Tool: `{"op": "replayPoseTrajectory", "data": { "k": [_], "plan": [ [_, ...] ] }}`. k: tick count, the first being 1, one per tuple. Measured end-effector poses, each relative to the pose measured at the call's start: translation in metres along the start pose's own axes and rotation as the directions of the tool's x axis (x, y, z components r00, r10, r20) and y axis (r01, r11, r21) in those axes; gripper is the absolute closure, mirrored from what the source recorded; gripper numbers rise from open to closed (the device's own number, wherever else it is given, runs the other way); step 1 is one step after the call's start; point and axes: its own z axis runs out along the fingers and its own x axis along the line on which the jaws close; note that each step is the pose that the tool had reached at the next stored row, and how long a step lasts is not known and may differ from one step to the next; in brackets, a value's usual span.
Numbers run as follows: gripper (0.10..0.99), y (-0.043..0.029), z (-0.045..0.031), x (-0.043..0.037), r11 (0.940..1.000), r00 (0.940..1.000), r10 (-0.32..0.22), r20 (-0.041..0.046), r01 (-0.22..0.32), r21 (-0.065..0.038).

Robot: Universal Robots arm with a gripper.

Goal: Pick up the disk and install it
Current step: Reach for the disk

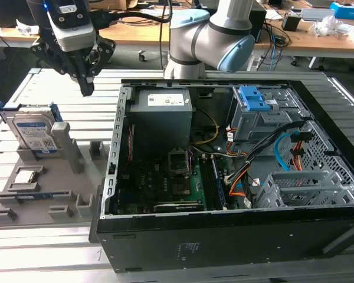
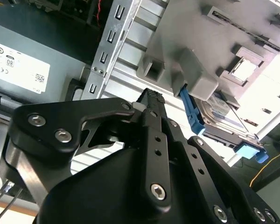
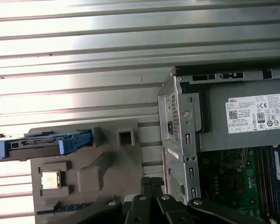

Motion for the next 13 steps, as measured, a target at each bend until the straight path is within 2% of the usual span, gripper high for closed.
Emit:
{"op": "replayPoseTrajectory", "data": {
  "k": [5, 9, 13],
  "plan": [
    [0.98, -0.0009, -0.0003, 0.0122, 1.0, 1.0, 0.0, 0.0, 0.0, 0.0],
    [0.98, -0.0014, -0.0005, 0.0191, 1.0, 1.0, 0.0, -0.0001, 0.0, 0.0],
    [0.98, -0.0023, -0.0008, 0.0307, 1.0, 1.0, 0.0, 0.0, 0.0, 0.0]
  ]
}}
